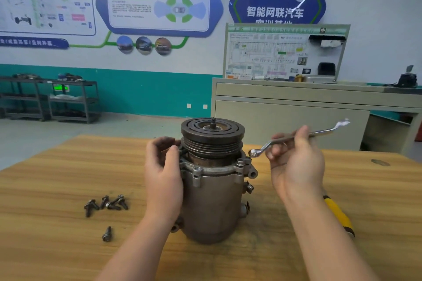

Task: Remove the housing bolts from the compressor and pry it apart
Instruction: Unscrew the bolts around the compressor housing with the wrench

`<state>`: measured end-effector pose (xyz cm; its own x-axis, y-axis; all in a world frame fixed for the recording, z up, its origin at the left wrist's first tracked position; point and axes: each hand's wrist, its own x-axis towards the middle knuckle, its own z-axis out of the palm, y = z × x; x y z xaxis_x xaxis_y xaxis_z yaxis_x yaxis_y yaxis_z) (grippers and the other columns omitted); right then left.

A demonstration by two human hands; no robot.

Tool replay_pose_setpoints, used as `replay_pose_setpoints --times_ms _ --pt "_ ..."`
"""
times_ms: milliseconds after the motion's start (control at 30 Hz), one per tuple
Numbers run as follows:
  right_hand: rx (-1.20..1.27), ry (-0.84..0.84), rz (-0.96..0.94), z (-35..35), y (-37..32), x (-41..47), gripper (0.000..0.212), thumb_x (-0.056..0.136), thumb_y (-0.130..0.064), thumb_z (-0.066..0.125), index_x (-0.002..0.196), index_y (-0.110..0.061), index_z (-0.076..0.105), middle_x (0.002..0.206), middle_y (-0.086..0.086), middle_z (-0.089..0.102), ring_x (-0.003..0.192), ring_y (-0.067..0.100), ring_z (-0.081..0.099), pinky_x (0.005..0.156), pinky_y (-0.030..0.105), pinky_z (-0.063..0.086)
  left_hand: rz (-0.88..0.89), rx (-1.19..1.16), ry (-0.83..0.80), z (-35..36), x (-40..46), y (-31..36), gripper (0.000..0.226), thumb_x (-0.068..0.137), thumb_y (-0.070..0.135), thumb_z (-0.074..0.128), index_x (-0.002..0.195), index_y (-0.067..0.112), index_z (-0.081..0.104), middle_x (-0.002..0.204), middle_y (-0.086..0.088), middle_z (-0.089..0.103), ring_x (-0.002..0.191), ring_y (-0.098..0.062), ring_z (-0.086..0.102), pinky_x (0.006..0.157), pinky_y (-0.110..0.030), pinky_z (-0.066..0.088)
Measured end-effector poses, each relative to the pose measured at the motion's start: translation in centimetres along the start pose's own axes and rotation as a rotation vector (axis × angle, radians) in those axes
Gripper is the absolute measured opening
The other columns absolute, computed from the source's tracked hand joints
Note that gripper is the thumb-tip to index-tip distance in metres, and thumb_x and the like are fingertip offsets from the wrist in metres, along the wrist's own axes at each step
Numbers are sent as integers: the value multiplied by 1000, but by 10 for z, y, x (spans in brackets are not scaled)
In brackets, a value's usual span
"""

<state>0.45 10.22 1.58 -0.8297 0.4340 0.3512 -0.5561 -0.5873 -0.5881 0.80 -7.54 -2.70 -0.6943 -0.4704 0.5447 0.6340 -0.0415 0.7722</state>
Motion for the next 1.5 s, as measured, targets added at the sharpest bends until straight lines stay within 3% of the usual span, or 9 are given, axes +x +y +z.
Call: replay_pose_setpoints --times_ms 133,367,533,733,867,967,1033,1167,1500 --pt "-378 -26 -426 5 1 -20 21 104 -30 35 84 -27 42 67 5 64 38 12 51 41 22 42 16 -2 -5 -1 0 0 15 98 8 47 99 19 56 96 -2 63 85 -2 60 74 -13 48" --pt "-518 -295 -782 12 0 -43 17 99 -37 44 83 -39 49 67 1 58 47 11 51 48 24 44 18 2 -1 0 1 -1 16 98 7 47 98 20 56 96 0 63 85 -2 60 74 -12 48" --pt "-699 -611 -1177 11 14 -55 24 103 -27 38 87 -11 46 78 -2 46 61 16 47 53 28 41 7 4 -1 0 1 0 14 98 6 46 100 15 56 98 -5 62 91 -13 60 82 -25 49" --pt "-328 -288 -905 9 22 -54 24 104 -31 35 86 -20 46 74 4 56 52 16 46 51 22 37 20 11 -2 0 0 1 12 98 7 47 103 14 56 97 -1 62 85 -3 60 76 -15 47" --pt "-152 6 -257 8 17 -21 31 104 -30 31 80 -15 44 56 1 62 36 13 39 39 16 31 12 9 -2 -1 0 0 13 98 9 47 102 16 57 95 1 63 83 0 60 72 -10 47" --pt "-114 -115 376 1 12 10 28 104 -27 36 87 -13 52 54 -1 61 34 8 41 35 17 34 14 9 -2 0 0 0 13 98 9 47 100 18 57 95 1 62 83 1 60 72 -10 46" --pt "-41 -197 557 -3 10 18 27 103 -26 39 90 -10 56 58 0 61 38 6 47 36 16 40 11 10 -4 0 0 -1 13 98 9 46 101 16 57 95 1 62 84 0 60 72 -10 47" --pt "179 -73 417 -7 8 17 28 102 -28 42 84 -10 54 60 5 64 42 8 54 39 17 45 19 21 -2 -1 0 -2 13 99 9 46 101 17 56 96 0 62 85 -2 60 73 -11 47" --pt "-367 -51 -545 10 -2 -33 19 98 -38 42 82 -29 45 67 2 66 39 9 52 42 20 42 30 33 14 0 -1 2 12 98 6 45 104 9 56 96 -2 61 85 -3 58 76 -13 47"
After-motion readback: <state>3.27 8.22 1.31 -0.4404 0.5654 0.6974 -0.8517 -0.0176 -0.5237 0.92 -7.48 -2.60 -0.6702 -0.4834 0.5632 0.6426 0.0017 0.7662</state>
